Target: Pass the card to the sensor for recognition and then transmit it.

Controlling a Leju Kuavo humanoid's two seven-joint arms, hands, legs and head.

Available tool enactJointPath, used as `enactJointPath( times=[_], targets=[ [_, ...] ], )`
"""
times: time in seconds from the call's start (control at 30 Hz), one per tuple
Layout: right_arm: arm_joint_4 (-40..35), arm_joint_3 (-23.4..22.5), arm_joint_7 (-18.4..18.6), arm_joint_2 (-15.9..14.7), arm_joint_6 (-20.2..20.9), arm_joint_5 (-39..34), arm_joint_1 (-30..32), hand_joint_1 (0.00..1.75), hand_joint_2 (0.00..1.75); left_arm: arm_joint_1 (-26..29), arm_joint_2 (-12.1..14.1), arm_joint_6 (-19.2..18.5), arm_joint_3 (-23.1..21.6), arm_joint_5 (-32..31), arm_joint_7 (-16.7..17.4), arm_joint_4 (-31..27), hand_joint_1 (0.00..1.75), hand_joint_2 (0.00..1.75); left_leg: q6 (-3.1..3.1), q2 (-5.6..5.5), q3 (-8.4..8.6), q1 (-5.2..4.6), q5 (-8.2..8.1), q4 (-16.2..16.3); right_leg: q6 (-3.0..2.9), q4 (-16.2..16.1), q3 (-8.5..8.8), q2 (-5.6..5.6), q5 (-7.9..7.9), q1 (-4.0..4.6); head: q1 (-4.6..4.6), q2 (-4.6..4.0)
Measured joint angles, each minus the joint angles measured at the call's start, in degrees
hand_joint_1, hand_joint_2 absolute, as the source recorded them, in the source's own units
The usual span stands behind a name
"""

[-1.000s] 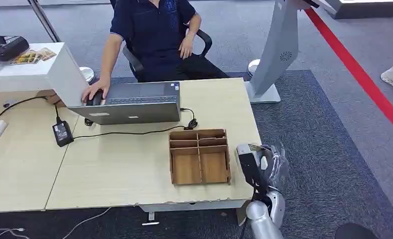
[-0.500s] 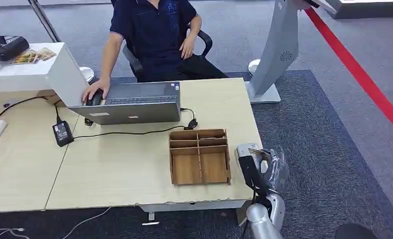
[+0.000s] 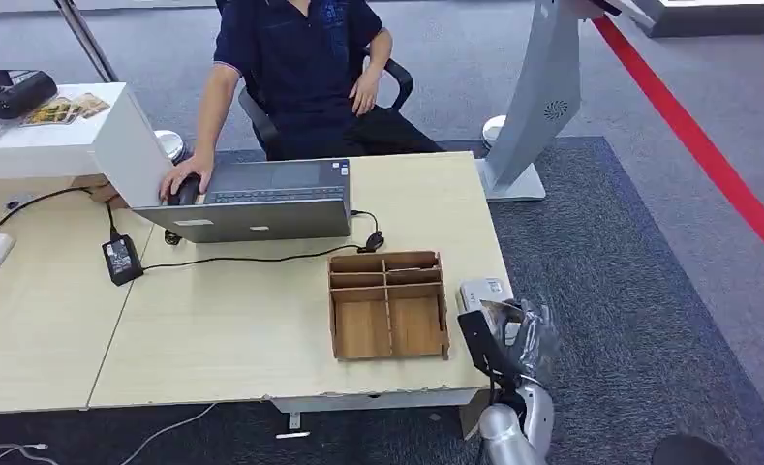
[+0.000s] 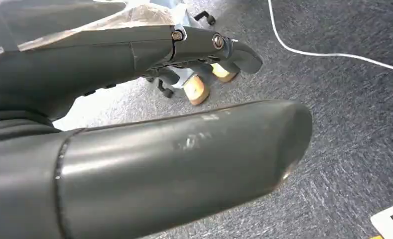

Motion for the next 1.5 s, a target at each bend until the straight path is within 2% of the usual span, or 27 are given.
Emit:
enactJointPath(
  times=[0.73,0.97,1.3,1.5],
  targets=[
    [2.1,-1.7,-1.2,0.2,-0.1,-1.2,0.0,1.75,1.75,0.0,-0.1,0.0,1.4,-1.2,0.0,0.0,0.00,0.00,0.00,0.00,0.09,0.00,0.01,0.0,0.01,0.0,0.11,0.00,0.03,0.00,0.02,0.00],
    [1.5,-1.4,-3.6,0.2,-0.1,-6.1,0.0,1.75,1.75,0.0,-0.1,0.0,1.7,-2.0,-0.4,0.0,0.00,0.00,-0.02,-0.01,0.06,0.00,0.04,0.0,0.01,0.0,0.10,0.00,0.05,0.00,0.02,0.00],
    [-7.9,5.0,-0.6,0.3,-0.1,-8.3,-0.4,1.75,1.75,0.0,-0.1,0.0,2.3,-3.4,-1.4,0.0,0.00,0.00,-0.04,-0.01,0.06,0.00,0.05,0.0,0.00,0.0,0.08,0.00,0.06,0.00,0.02,0.00],
    [-13.0,8.8,-0.2,0.2,-0.1,-9.5,-0.8,1.75,1.75,0.0,-0.2,0.0,2.4,-4.1,-2.0,0.0,0.00,0.00,-0.04,-0.01,0.05,0.00,0.06,0.0,-0.01,0.0,0.09,0.00,0.07,0.00,0.02,0.00]
  ],
)
